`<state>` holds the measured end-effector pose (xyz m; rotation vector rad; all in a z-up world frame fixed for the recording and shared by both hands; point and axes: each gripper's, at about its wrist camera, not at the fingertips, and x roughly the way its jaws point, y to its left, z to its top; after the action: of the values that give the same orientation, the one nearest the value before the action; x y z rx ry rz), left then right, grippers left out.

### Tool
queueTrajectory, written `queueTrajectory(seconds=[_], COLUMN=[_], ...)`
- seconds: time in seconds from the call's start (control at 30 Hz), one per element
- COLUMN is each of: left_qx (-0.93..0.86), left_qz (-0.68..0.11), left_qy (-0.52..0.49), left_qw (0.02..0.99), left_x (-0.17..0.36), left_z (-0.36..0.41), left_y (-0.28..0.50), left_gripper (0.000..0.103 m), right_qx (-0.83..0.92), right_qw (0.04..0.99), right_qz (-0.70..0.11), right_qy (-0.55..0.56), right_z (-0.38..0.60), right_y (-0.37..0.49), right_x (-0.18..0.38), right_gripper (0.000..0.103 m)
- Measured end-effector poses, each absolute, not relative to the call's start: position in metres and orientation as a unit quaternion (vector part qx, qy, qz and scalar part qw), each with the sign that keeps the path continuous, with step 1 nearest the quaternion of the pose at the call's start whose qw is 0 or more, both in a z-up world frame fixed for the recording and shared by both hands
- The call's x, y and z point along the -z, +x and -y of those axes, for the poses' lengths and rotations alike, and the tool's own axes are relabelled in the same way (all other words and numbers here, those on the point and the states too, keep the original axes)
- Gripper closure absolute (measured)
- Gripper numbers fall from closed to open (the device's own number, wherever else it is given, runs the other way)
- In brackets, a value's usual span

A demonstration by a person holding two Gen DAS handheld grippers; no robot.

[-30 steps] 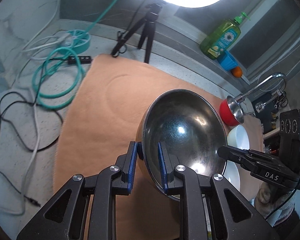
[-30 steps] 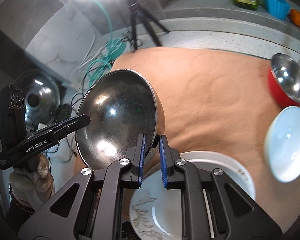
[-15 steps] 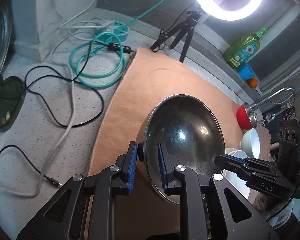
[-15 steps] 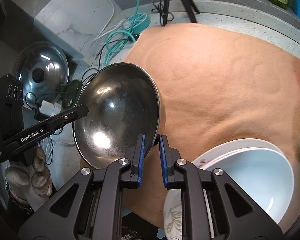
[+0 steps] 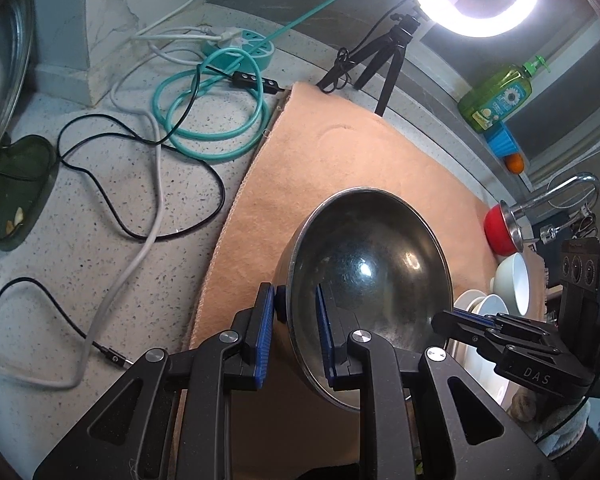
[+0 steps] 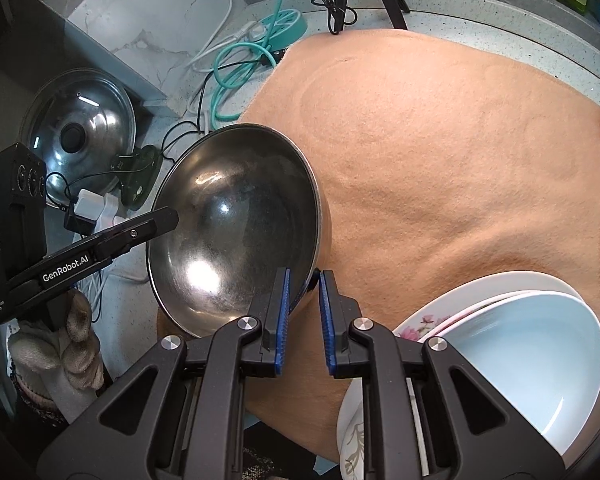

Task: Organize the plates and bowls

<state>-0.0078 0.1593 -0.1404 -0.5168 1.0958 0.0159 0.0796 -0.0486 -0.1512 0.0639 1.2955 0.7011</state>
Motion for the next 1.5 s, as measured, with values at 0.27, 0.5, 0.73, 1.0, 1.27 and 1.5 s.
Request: queueTrajectory(seconds=[0.27,0.5,0.73,1.0,1.27,1.5], left_qx=[-0.01,-0.005,0.006,0.016,0.019,0.017], left_qz=[-0.519,-0.521,-0.527,-0.531,-0.535,-0.529], left_qy=[-0.242,-0.243,-0.244,-0.243,-0.237,-0.23], left_qw=[0.82,0.818,0.814,0.812,0.811,0.817], left_x=[0.143,0.144,0.143,0.143,0.143,0.138], left_z=[-0.159,-0.155,-0.146,-0.14,-0.136,-0.136], left_y=[-0.007,-0.008,-0.01,-0.011,-0.011,-0.01], left_gripper=[0.084,0.084,0.084,0.084,0.083,0.083], right_qx=[-0.323,-0.323,-0.32,-0.318,-0.319,-0.315], right_qw=[0.74,0.738,0.737,0.734,0.733,0.745], right_qz=[-0.59,-0.592,-0.595,-0.599,-0.6,-0.587], right_qy=[0.027,0.027,0.033,0.037,0.034,0.035], right_z=[0.047,0.05,0.061,0.072,0.073,0.082], right_y=[0.08,0.078,0.075,0.07,0.069,0.067], right_x=[0.151,0.151,0.15,0.152,0.152,0.144], right_gripper=[0.088,0.088,0.088,0.088,0.086,0.085])
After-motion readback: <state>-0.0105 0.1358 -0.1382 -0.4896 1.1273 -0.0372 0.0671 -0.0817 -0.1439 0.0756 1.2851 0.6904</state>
